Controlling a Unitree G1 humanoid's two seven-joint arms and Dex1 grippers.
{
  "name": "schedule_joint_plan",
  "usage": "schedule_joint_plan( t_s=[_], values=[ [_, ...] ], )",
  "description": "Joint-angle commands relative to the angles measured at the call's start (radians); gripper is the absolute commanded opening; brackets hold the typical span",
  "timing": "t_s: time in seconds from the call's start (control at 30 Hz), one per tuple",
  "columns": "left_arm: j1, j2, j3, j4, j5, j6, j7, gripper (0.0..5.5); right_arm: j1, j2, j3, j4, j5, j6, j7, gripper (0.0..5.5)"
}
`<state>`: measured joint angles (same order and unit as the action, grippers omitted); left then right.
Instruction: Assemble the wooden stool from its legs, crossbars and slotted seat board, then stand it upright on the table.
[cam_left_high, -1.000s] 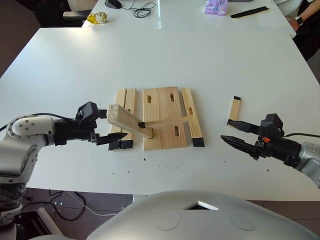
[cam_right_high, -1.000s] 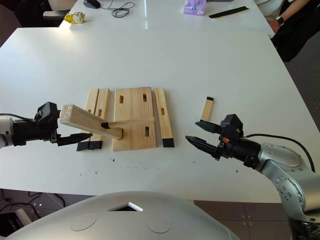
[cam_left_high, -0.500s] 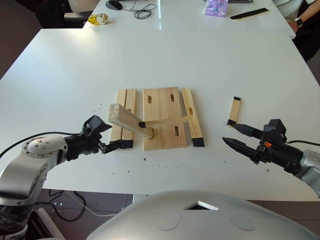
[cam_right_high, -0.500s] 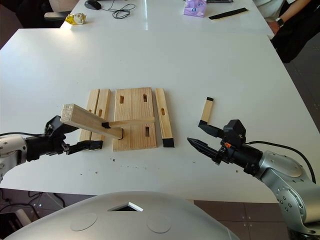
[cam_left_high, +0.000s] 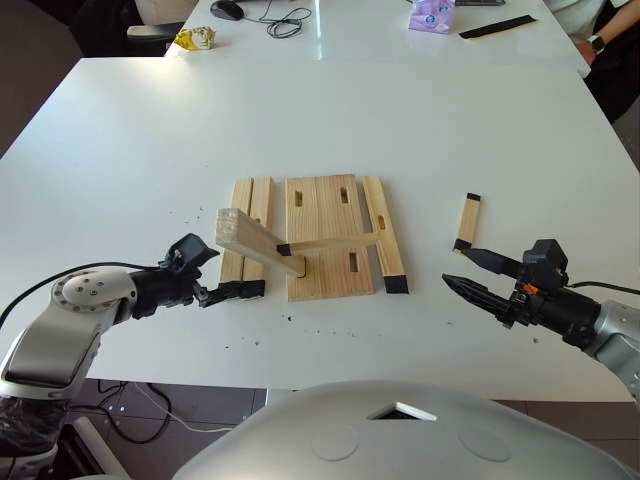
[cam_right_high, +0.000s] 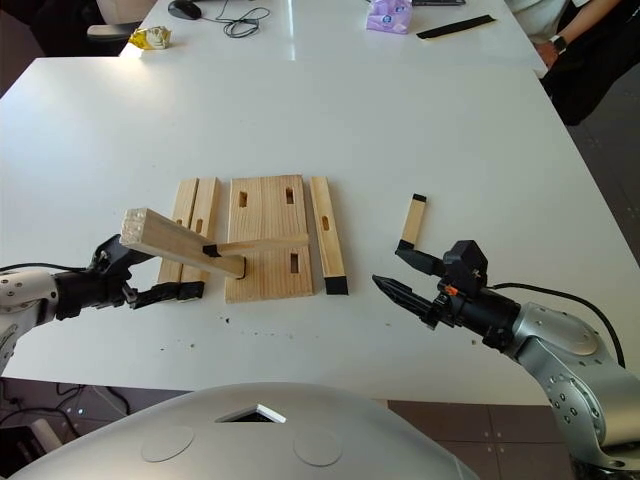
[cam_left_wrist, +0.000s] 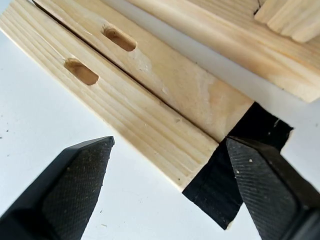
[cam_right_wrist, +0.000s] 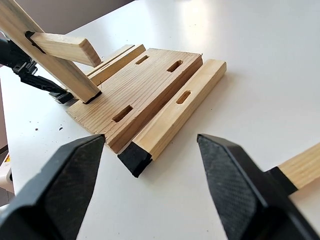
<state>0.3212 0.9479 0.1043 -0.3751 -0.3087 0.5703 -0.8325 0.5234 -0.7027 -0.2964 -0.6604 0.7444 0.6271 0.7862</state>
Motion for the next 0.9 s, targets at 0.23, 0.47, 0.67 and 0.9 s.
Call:
schedule_joint_plan(
  t_s=[0.23,0.47,0.67,0.9],
  values=[
    [-0.028,0.029,-0.017,0.049,0.06,0.002,-0.026,4.13,0.003,0.004,0.006,-0.012,-0.011,-0.01,-0.01,3.41],
    [-0.079,-0.013,-0.016,0.072,-0.005,0.14,-0.024,4.13,-0.012,0.008,0.028,-0.005,-0.025,-0.018,-0.019,3.41],
    [-0.111,-0.064,-0.03,0.058,-0.032,0.296,0.041,4.13,-0.025,0.011,0.047,-0.003,-0.038,-0.02,-0.024,3.41],
    [-0.111,-0.116,-0.041,0.051,-0.007,0.367,0.154,4.13,-0.024,0.016,0.058,-0.006,-0.046,-0.025,-0.029,3.41]
  ],
)
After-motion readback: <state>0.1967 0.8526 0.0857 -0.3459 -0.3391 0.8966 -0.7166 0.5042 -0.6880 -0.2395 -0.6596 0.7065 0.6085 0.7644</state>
